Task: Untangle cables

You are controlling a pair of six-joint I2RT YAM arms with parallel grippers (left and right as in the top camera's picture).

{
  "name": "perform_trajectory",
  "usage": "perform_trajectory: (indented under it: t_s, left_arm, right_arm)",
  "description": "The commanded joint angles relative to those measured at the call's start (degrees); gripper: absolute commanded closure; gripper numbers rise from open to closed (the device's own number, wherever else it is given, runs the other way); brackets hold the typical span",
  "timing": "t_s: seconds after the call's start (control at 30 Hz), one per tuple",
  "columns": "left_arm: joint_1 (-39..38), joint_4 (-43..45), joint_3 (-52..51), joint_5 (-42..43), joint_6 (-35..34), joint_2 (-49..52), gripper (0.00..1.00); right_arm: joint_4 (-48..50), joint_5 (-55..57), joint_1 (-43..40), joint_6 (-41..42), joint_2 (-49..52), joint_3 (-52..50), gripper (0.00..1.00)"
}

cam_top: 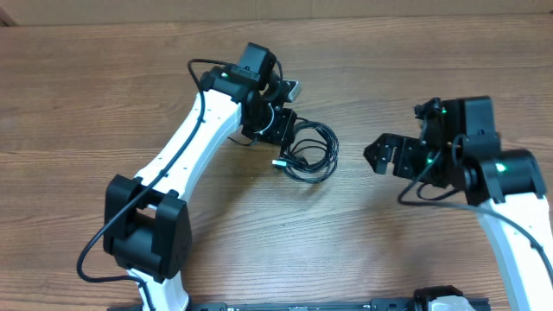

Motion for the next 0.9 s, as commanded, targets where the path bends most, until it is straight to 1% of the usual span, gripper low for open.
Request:
perform_trajectory:
  t_s: [0.0, 0.1, 0.2, 0.23, 0.47, 0.6, 0.77, 0.87]
  left_arm:
    - [0.0, -1.4, 1.6, 8.7, 3.1, -2.2, 0.96]
    - [0.0, -2.2, 1.6, 14.4, 6.8, -2.2, 0.96]
    - [0.1, -2.1, 1.6, 19.5, 9.2, -2.2, 0.96]
    - [0.1, -2.1, 1.6, 19.7, 9.2, -2.2, 0.96]
    - [0.4, -2.1, 1.6, 20.0, 9.0, -2.2, 0.96]
    - [0.3, -1.8, 1.6, 20.0, 7.6, -2.2, 0.96]
    - [0.3, -1.5, 1.6, 20.5, 6.6, -2.2, 0.96]
    - [0.3, -1.4, 1.6, 23.4, 6.7, -2.2, 0.96]
  right_arm:
    - [0.7, -9.1, 0.1, 0.0, 2.7, 1.6, 0.00]
    - [1.1, -12.4, 0.1, 0.0, 5.1, 1.6, 0.00]
    - [1.0, -12.4, 0.1, 0.0, 6.8, 1.6, 0.05]
    - [0.9, -12.4, 0.1, 0.1, 7.1, 1.6, 0.08]
    - [-1.6, -12.4, 0.1, 0.0, 7.6, 1.6, 0.18]
    - [-2.8, -12.3, 0.2, -0.2, 7.6, 1.6, 0.31]
    - [-4.5, -6.4, 0.2, -0.2, 7.6, 1.0, 0.33]
    - [-4.1, -6.3, 0.2, -0.4, 7.6, -0.5, 0.33]
